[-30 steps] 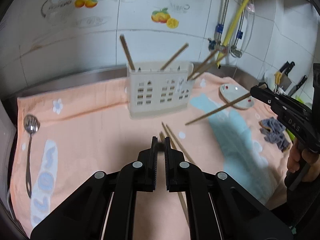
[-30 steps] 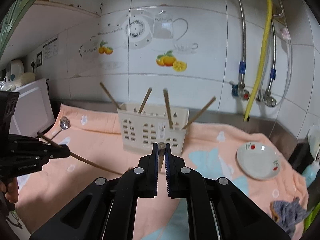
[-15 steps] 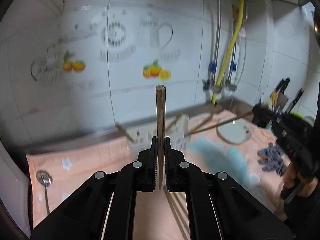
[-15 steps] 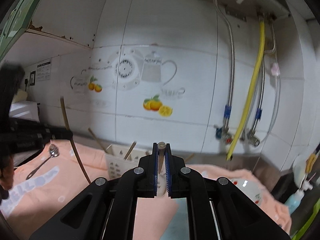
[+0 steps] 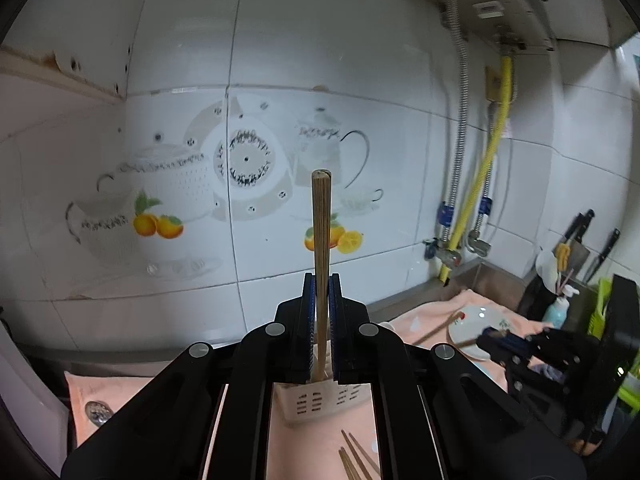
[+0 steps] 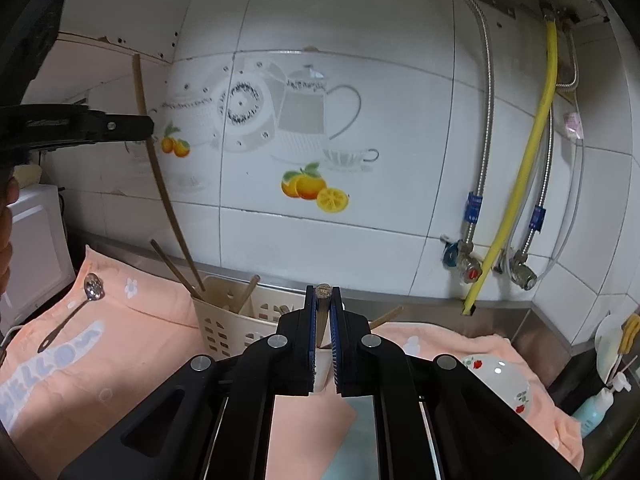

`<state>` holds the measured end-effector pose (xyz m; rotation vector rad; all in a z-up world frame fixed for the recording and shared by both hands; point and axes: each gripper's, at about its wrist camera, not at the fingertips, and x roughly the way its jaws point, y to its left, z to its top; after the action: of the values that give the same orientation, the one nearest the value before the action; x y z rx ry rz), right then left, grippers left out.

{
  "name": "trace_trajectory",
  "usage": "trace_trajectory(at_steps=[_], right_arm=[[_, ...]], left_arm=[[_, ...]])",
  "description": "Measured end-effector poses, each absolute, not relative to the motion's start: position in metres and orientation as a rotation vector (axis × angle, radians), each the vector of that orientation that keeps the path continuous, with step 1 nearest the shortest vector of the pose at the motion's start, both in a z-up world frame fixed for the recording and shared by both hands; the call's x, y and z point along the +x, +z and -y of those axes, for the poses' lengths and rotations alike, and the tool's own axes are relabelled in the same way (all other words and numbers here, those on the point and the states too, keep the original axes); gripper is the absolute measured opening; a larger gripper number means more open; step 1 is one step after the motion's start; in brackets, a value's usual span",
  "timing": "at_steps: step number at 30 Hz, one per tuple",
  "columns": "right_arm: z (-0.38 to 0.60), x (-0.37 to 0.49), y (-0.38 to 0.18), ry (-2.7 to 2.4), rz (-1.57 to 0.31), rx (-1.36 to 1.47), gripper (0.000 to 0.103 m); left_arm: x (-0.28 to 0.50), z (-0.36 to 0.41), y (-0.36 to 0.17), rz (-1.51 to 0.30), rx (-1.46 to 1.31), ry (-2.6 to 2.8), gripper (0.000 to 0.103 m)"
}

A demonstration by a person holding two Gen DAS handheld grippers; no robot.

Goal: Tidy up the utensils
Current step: 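Lower both chopsticks into the beige holder and open both grippers, then withdraw both grippers from the holder toward the remaining chopsticks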

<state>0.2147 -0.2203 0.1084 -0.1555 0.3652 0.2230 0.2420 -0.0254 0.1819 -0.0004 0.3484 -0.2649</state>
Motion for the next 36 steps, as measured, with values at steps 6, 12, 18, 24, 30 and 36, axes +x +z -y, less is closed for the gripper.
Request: trace_trajectory(at_steps=[6, 12, 18, 24, 30, 36], right_arm=[[0.218, 0.228, 0.101, 0.228, -0.391, -0.171, 0.007], [0.215, 0.242, 0.091, 0.236, -0.425, -0.164, 0.007], [0.213, 0.249, 0.084, 0.232, -0.440, -0.168, 0.007], [0.218, 0.244, 0.085, 0.219, -0.421, -0.168, 0.014], [0.222, 0.221, 0.090, 0.233, -0.402, -0.161, 0.018], [0.221, 0.192, 0.077, 0.280, -0.433, -0.148, 0.020]], left_arm=[[0.281, 0.021, 0.151, -0.436, -0.032, -0.241, 0.005], [0.299, 0.019, 0.123, -0.512, -0.033, -0.237, 0.006], [0.302, 0.020, 0.111, -0.536, -0.021, -0.238, 0.007], [0.299, 0.018, 0.109, -0.546, -0.028, -0.237, 0.017], [0.274, 0.015, 0.111, -0.528, -0.021, -0.238, 0.023], [0.239, 0.007, 0.105, -0.529, -0.010, -0.223, 0.041]])
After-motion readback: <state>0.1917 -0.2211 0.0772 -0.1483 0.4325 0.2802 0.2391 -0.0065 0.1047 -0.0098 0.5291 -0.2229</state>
